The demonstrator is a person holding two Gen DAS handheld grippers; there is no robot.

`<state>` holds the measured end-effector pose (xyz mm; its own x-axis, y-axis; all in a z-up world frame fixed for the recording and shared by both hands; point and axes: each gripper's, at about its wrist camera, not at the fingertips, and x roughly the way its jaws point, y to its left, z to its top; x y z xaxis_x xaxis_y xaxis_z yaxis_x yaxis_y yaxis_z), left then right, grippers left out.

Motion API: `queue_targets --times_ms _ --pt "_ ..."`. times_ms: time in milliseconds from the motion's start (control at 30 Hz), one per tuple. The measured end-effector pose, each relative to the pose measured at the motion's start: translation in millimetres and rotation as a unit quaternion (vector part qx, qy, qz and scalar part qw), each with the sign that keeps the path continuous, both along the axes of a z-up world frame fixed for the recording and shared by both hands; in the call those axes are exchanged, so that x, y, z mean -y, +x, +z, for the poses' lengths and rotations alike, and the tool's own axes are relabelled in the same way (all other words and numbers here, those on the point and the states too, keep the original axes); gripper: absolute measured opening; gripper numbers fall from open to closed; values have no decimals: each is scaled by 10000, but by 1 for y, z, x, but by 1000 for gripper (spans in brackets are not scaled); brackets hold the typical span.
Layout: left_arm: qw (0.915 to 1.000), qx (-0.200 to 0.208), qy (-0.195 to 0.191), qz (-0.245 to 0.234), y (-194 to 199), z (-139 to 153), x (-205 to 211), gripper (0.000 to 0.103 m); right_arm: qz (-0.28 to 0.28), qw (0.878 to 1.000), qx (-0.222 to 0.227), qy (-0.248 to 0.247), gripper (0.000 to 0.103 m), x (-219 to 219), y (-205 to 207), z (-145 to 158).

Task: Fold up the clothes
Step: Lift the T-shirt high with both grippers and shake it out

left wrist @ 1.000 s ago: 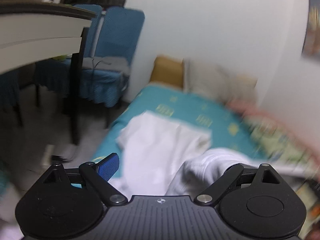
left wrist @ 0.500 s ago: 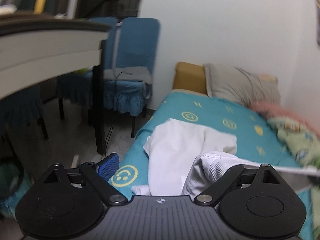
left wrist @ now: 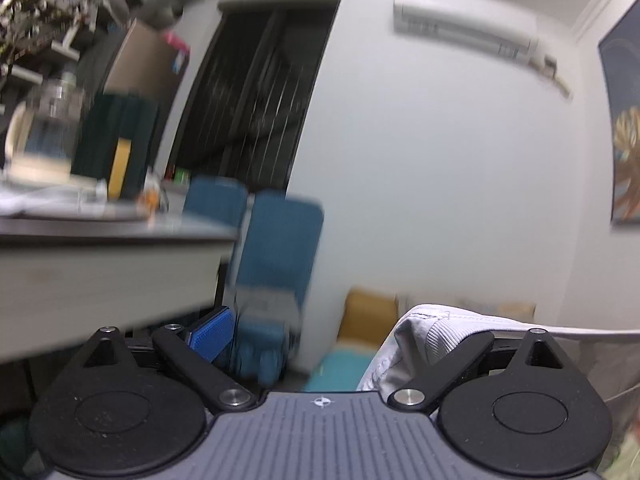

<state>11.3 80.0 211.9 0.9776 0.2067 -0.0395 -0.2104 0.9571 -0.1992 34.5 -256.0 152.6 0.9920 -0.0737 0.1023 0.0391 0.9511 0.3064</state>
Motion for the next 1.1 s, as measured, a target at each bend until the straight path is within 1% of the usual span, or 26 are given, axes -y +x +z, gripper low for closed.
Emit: queue_targets --times_ms 100,200,300,433,533,600,667,733,867,967,1100 --pt "9991 393 128 -24 -16 53 4 98 2 9994 351 -76 61 0 -23 53" --pt "9970 747 155 -130 -36 106 8 98 -153 9956 849 -372 61 0 -55 102" --pt "9937 1076 179 -240 -62 157 12 98 -210 9923 1145 -430 61 6 -89 142" --pt "9879 1454 390 -383 -105 218 24 98 -275 9869 1517 -481 61 16 -136 194" --pt "9842 1627 538 -453 -136 252 37 98 -268 9851 1665 -334 61 23 -167 221" --pt "9828 1676 594 -497 -153 267 47 98 -266 9851 1680 -257 61 29 -181 231" --pt "9831 1648 610 -519 -157 271 53 98 -292 9854 1647 -302 61 31 -188 236" --pt "9855 1482 588 -574 -138 261 54 98 -329 9863 1570 -378 62 32 -191 240" --pt "9895 1149 544 -685 -99 240 55 98 -370 9902 1232 -539 62 36 -169 229" --pt "9918 884 517 -762 -67 222 56 98 -334 9944 857 -529 62 43 -129 205" --pt "9946 315 572 -811 18 170 57 98 -286 9982 243 -466 61 52 -55 161"
